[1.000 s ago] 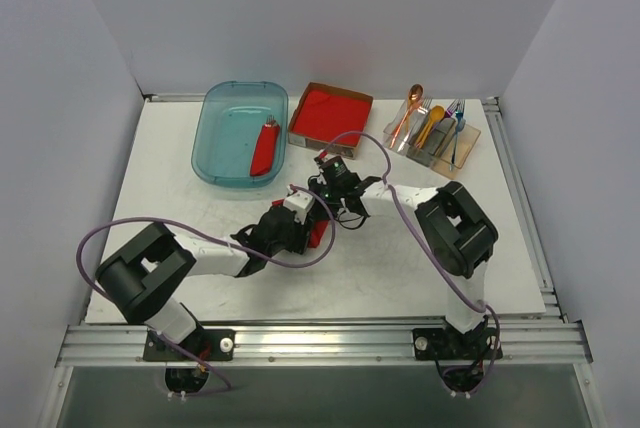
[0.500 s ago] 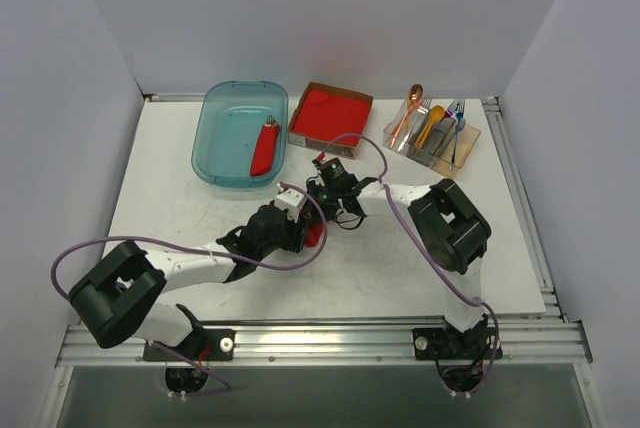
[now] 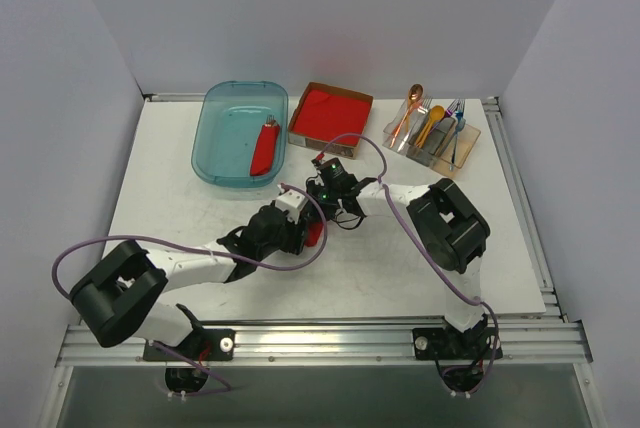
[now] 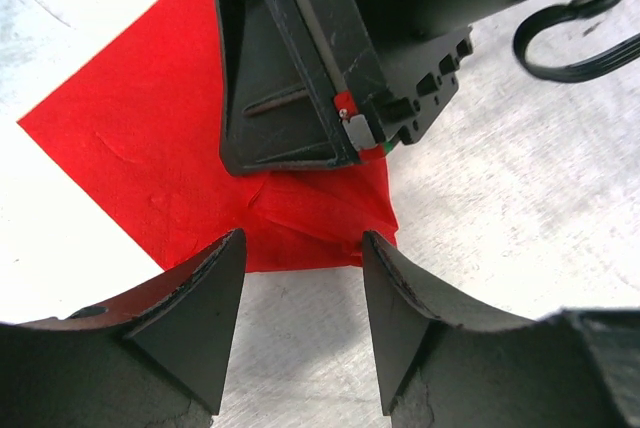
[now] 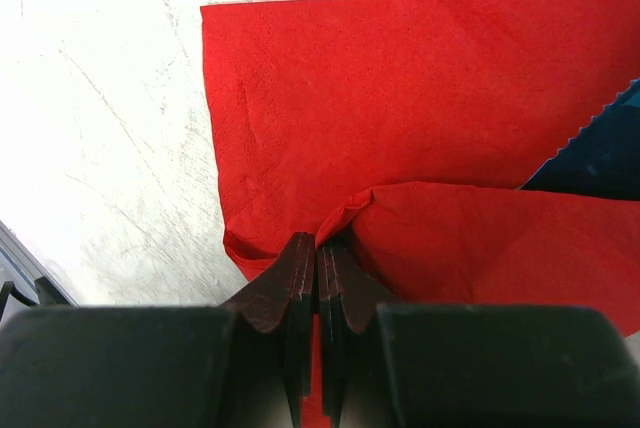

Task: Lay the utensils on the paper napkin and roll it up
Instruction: Roll the napkin at the center of the board.

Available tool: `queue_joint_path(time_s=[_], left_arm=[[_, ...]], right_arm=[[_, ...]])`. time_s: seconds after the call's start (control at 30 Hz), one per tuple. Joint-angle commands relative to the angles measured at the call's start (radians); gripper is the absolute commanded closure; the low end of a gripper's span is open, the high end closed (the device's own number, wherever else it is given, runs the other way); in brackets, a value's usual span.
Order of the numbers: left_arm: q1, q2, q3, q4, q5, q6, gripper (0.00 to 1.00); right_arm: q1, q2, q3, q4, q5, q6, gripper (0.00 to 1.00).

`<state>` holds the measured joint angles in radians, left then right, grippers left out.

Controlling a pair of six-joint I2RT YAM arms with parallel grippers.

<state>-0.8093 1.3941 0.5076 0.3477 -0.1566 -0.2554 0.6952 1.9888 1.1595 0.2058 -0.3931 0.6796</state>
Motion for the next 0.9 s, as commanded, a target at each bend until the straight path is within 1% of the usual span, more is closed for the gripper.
queue_joint_path(time_s=[0.0, 0.2, 0.4, 0.7, 0.87], left_arm=[[0.004, 0.017, 0.046, 0.051, 0.006, -0.002, 0.41], [0.001, 0.057, 0.083, 0.021, -0.015, 0.018, 0.41], [-0.001, 0.077, 0.072, 0.016, -0.020, 0.019, 0.42], [-0.004, 0.089, 0.039, 0.019, -0.032, 0.010, 0.43], [-0.004, 0.109, 0.032, 0.025, -0.032, 0.004, 0.43]], right_arm=[[0.000, 0.001, 0.023, 0.010, -0.003, -0.006, 1.00], [-0.002, -0.004, 0.022, 0.009, -0.003, -0.006, 1.00], [-0.008, -0.019, 0.013, 0.026, -0.009, 0.000, 1.00], [-0.019, -0.053, -0.011, 0.083, -0.027, 0.003, 1.00], [-0.019, -0.058, -0.049, 0.151, -0.059, 0.002, 1.00]])
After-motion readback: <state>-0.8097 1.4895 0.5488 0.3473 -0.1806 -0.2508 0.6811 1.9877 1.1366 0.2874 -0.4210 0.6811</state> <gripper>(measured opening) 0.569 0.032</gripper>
